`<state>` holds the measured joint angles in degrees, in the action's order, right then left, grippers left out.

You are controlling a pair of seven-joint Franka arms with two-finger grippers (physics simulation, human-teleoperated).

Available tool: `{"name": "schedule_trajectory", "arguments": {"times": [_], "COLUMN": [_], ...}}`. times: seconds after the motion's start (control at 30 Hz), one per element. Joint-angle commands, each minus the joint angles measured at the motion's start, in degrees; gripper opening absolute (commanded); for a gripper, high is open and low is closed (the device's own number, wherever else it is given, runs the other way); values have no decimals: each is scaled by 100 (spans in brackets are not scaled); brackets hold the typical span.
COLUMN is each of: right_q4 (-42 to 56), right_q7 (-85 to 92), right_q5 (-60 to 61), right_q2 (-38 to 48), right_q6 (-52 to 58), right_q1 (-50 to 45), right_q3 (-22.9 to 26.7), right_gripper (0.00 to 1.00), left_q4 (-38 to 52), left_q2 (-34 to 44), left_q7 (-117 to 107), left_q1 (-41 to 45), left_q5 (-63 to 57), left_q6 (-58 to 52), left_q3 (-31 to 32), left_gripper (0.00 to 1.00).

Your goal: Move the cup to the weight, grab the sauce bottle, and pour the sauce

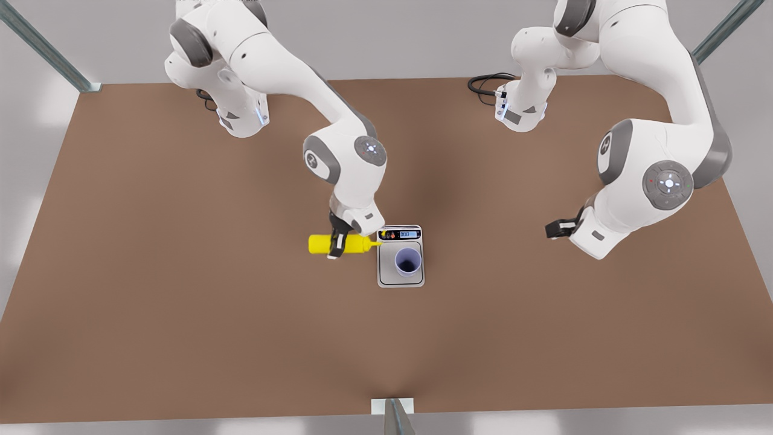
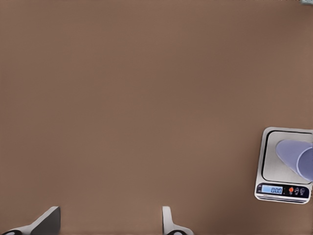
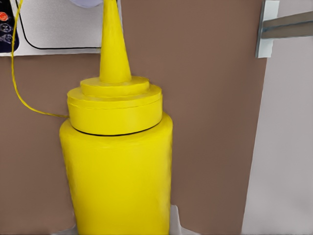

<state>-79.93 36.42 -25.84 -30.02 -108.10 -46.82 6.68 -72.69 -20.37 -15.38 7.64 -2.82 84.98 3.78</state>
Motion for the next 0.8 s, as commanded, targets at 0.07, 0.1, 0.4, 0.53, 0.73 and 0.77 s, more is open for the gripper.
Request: {"name": "schedule_trajectory", "arguments": {"times": [0.07,0.1,0.4,0.53,0.73,0.77], "right_q4": [381,461,1630,1857,2253,2262], "right_q7": [14,14,5,5,5,5], "right_q5": [-255,-264,-572,-572,-581,-581], "right_q2": [-267,-399,-1489,-1831,-2192,-2236], "right_q6": [342,351,949,923,923,940], "right_q1": [-81,-204,-512,-512,-521,-539], "right_q3": [-9,0,18,211,211,211], "right_gripper": [55,55,55,55,55,55], "left_q4": [9,9,0,9,9,9], "left_q2": [-20,-20,-64,-64,-81,-90], "left_q7": [0,0,-18,-18,-18,-18], "left_q1": [0,0,-8,-8,-8,-17], "left_q5": [88,97,88,88,88,88], "left_q6": [1,1,10,10,19,19], "left_q3": [-9,-9,-26,-26,-26,-26], "left_gripper": [100,100,100,100,100,100]}}
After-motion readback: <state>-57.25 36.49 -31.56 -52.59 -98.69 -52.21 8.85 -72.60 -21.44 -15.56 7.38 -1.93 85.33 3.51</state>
